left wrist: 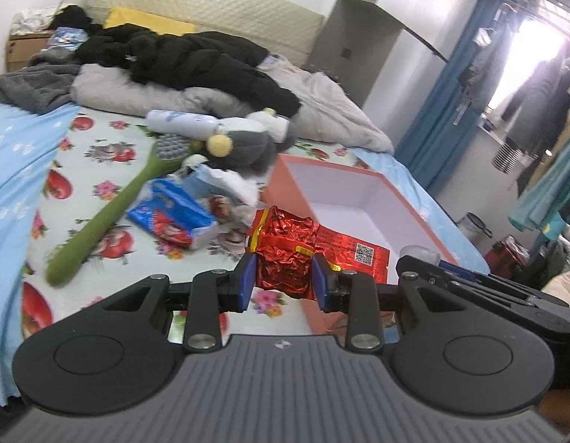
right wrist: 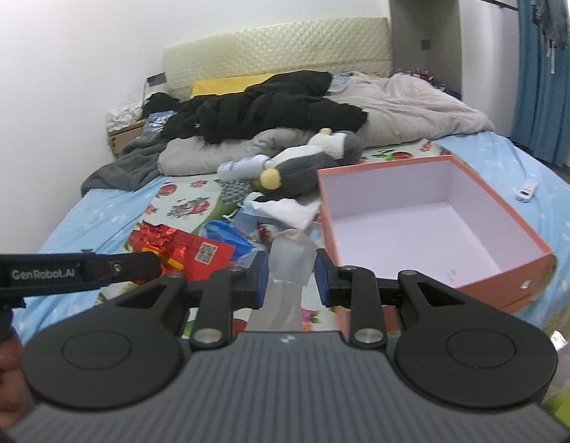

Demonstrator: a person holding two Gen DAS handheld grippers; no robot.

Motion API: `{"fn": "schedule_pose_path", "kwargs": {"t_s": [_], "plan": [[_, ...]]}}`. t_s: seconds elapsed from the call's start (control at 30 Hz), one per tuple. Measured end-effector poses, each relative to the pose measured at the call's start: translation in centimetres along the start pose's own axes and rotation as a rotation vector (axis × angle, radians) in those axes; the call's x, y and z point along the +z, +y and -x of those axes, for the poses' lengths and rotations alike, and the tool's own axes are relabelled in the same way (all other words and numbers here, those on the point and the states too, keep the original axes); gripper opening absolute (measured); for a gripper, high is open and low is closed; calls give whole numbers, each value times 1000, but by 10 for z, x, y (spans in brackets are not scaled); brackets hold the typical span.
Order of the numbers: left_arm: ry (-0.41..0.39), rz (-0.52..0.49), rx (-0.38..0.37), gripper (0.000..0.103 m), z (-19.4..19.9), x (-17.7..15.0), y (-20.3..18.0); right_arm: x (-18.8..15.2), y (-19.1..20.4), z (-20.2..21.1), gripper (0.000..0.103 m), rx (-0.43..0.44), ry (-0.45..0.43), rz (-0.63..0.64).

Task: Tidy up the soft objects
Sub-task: 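Lift the red foil packet with the left gripper over the pink box, then open the left gripper to drop the red packet into the box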

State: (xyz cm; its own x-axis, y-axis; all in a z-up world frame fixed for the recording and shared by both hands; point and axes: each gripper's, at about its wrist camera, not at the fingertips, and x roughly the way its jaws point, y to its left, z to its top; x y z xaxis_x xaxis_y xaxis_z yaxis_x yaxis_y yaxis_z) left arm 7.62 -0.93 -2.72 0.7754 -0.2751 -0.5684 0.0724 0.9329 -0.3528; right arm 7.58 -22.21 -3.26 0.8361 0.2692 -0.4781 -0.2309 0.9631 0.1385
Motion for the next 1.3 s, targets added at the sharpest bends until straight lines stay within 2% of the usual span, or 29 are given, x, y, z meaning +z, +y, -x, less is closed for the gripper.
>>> {"fn": "schedule_pose_path", "kwargs": {"t_s": [0.2, 0.43, 0.7, 0.93, 1.3], "plan": [[48, -34, -59, 38, -20, 1, -24, -3, -23, 11, 30, -45, 10, -34], [107, -60, -98, 38, -59, 12, -46, -2, -57, -4, 30, -90, 40, -101], [177, -93, -114, 38, -126, 37, -72, 11, -98, -43, 30, -126, 79, -141], [234, -120, -119, 38, -196, 56, -90, 19, -130, -91, 30, -119, 132, -165], [327, -149, -94, 38, -290, 63, -103, 14, -174, -161, 31, -126, 228, -202]]}}
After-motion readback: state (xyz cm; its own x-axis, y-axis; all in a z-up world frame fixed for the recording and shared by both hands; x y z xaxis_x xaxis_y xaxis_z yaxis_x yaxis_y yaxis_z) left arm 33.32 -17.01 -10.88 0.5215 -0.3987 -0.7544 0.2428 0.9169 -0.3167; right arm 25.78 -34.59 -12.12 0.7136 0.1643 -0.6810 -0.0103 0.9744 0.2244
